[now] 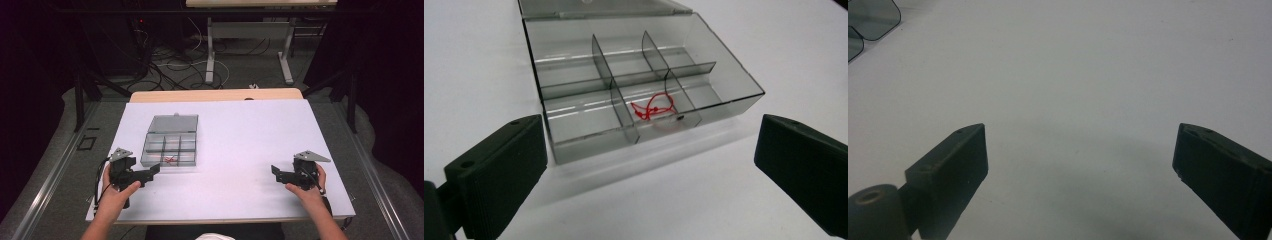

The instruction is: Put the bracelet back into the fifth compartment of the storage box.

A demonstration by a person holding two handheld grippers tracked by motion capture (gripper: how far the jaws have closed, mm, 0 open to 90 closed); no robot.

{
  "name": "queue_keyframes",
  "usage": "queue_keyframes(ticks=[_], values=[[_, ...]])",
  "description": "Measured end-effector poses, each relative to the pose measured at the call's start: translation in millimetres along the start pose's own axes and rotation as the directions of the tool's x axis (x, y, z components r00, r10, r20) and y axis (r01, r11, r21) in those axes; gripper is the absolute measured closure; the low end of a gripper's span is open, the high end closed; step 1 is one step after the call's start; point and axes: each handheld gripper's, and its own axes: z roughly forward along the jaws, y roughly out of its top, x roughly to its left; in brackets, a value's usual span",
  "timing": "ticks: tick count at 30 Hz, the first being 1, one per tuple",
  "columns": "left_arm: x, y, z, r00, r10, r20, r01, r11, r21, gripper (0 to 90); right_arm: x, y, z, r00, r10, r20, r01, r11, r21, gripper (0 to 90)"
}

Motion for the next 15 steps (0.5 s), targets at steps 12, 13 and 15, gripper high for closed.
queue_keyframes(ticks=[12,13,15], values=[[12.2,-15.0,-6.5,0.9991,-0.025,-0.035,0.025,0.9997,0.006,0.5,0.0,-0.1,0.2,1.0,0.0,0.0,0.0,1.0,0.0,7.2],[13.9,-16.1,-7.2,0.999,-0.031,-0.032,0.031,0.9995,0.003,0.5,0.4,0.0,0.2,1.0,0.005,0.002,-0.005,1.0,0.001,7.2],[16.3,-18.1,-8.6,0.9984,-0.039,-0.041,0.039,0.9992,0.003,0.5,-0.6,0.0,-0.1,1.0,-0.004,0.0,0.004,1.0,-0.001,7.2]])
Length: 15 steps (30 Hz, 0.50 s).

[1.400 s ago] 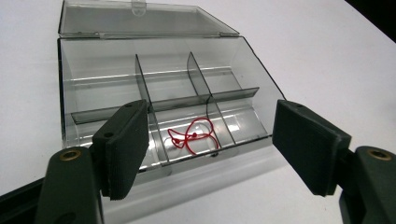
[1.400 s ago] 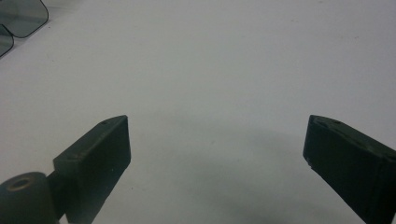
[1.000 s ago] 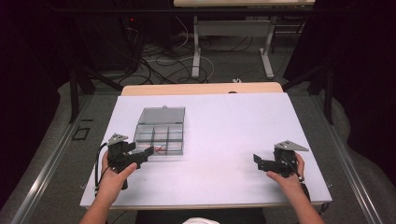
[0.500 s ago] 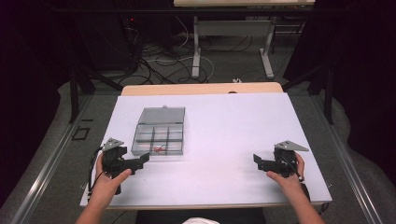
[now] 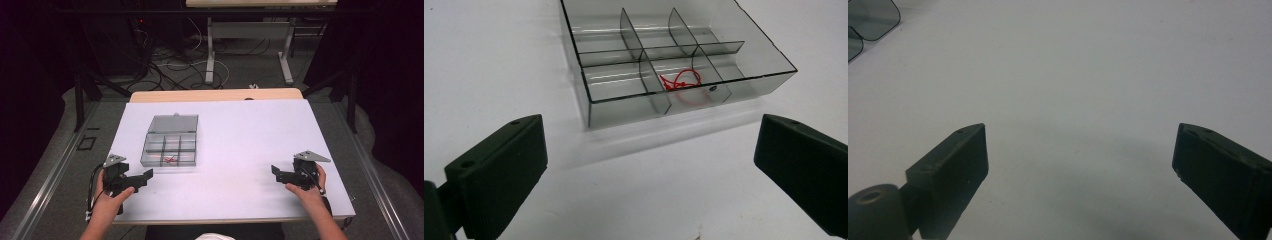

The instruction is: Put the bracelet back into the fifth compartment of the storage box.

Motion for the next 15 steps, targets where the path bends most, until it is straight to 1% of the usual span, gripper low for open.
queue_keyframes(ticks=[2,3,4,6,7,8,11,12,13,15], values=[[2.0,-1.3,0.4,0.9999,-0.004,-0.015,0.004,0.9999,-0.014,0.5,0.0,0.0,0.0,1.0,0.001,0.0,-0.001,1.0,0.0,7.2],[3.6,-1.4,-0.4,0.9998,-0.001,-0.02,0.001,1.0,-0.005,0.6,-0.1,-0.1,0.0,1.0,0.0,0.0,0.0,1.0,0.0,7.2],[4.2,-2.3,0.5,0.9997,-0.013,-0.019,0.013,0.9998,-0.017,0.6,-0.1,-0.1,0.1,1.0,0.0,0.0,0.0,1.0,0.0,7.2],[6.1,-3.1,0.9,0.9997,-0.013,-0.021,0.013,0.9998,-0.014,1.0,-0.1,-0.1,0.1,1.0,0.0,-0.001,0.0,1.0,0.0,7.2],[7.4,-3.8,1.5,0.9995,-0.002,-0.032,0.002,0.9999,-0.016,1.1,0.3,-0.1,0.0,1.0,0.005,-0.002,-0.005,1.0,0.001,7.2],[8.2,-4.3,2.1,0.9994,-0.006,-0.035,0.005,0.9999,-0.015,1.2,-0.1,0.0,0.2,1.0,0.001,-0.001,-0.001,1.0,-0.001,7.2],[11.9,-5.7,2.8,0.9993,-0.016,-0.035,0.015,0.9999,-0.007,2.0,-0.1,0.1,0.2,1.0,0.008,0.0,-0.008,1.0,0.002,7.2],[12.2,-6.5,3.7,0.9991,-0.028,-0.032,0.028,0.9995,-0.012,2.2,0.0,0.1,0.2,1.0,0.01,0.0,-0.01,1.0,0.002,7.2],[13.2,-6.6,3.5,0.9991,-0.026,-0.033,0.026,0.9997,-0.002,2.4,-0.2,0.1,0.2,1.0,0.007,-0.001,-0.007,1.0,0.002,7.2],[14.2,-7.7,4.7,0.9989,-0.026,-0.04,0.026,0.9997,-0.002,3.0,0.0,0.2,0.2,1.0,0.009,0.0,-0.009,1.0,0.002,7.2]])
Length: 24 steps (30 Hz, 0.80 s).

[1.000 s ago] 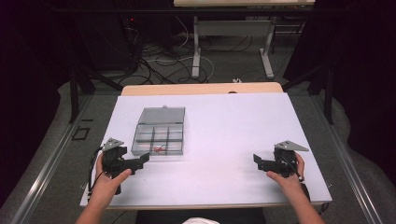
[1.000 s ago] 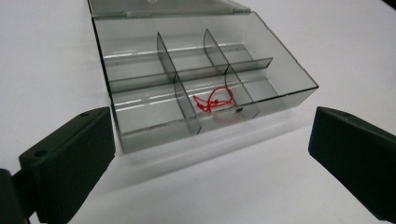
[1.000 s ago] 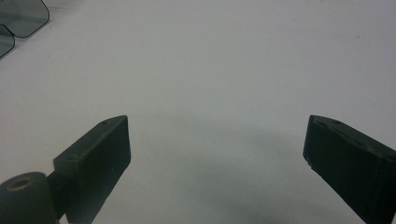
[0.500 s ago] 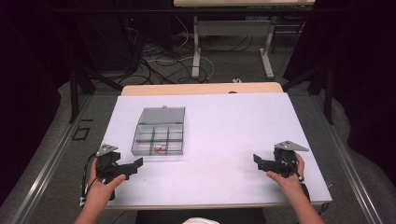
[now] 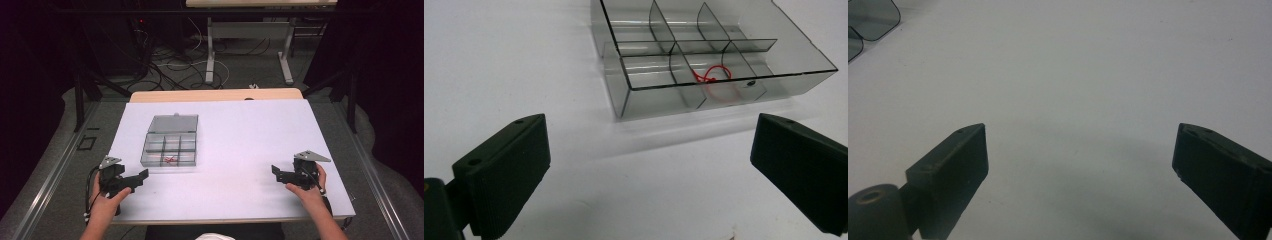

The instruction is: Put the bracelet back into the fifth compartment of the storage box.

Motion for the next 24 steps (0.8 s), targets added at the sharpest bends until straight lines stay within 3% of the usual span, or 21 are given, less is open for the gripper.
queue_keyframes(ticks=[10,24], values=[[-2.2,-3.2,3.9,0.9998,0.019,-0.009,-0.019,0.9995,0.025,3.3,0.0,0.4,0.9,0.9999,-0.011,-0.003,0.011,1.0,-0.001,7.2],[-0.3,-3.5,6.9,0.9999,-0.003,-0.016,0.003,0.9997,0.023,3.6,0.2,0.5,2.3,1.0,0.002,-0.003,-0.002,1.0,0.004,7.2]])
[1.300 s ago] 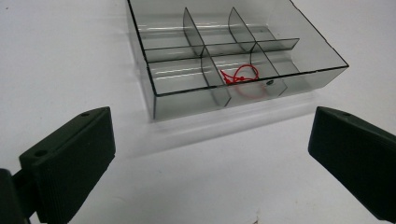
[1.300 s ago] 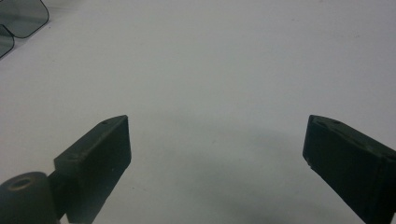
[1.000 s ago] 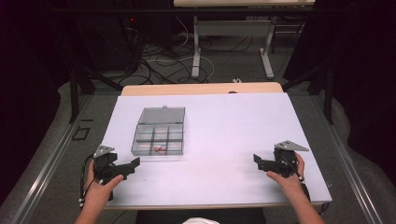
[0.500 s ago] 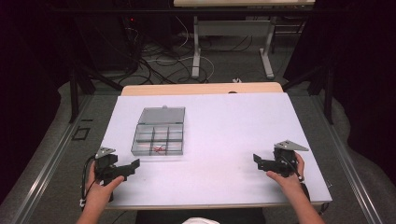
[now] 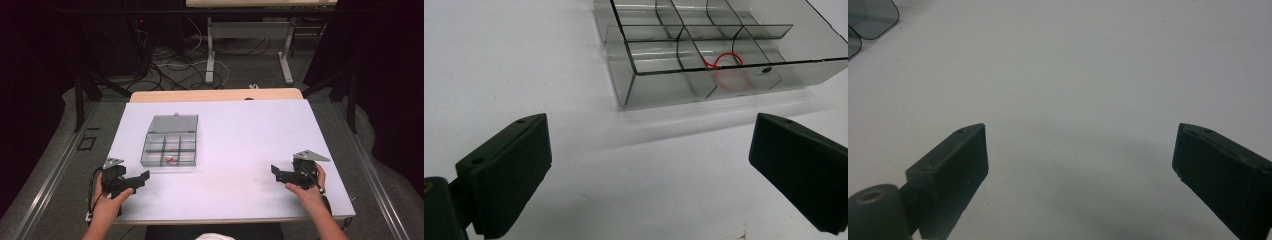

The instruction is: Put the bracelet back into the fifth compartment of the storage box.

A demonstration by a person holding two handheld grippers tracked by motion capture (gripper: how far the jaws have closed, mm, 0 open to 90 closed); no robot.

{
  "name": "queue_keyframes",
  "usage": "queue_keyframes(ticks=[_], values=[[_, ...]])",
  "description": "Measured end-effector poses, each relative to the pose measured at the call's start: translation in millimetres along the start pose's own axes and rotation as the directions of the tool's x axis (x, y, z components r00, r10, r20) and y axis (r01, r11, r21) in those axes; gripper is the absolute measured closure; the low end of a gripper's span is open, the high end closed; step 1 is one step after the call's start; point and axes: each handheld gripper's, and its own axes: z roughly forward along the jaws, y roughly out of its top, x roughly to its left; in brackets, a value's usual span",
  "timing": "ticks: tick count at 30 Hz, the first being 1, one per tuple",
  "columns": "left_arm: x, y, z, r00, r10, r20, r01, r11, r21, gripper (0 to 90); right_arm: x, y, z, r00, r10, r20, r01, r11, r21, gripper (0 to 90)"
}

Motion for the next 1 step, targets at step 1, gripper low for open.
queue_keyframes(ticks=[1], values=[[0.3,0.1,0.0,1.0,-0.002,0.0,0.002,1.0,0.002,3.6,-0.1,0.1,0.4,1.0,0.0,0.004,0.0,1.0,0.001,7.2]])
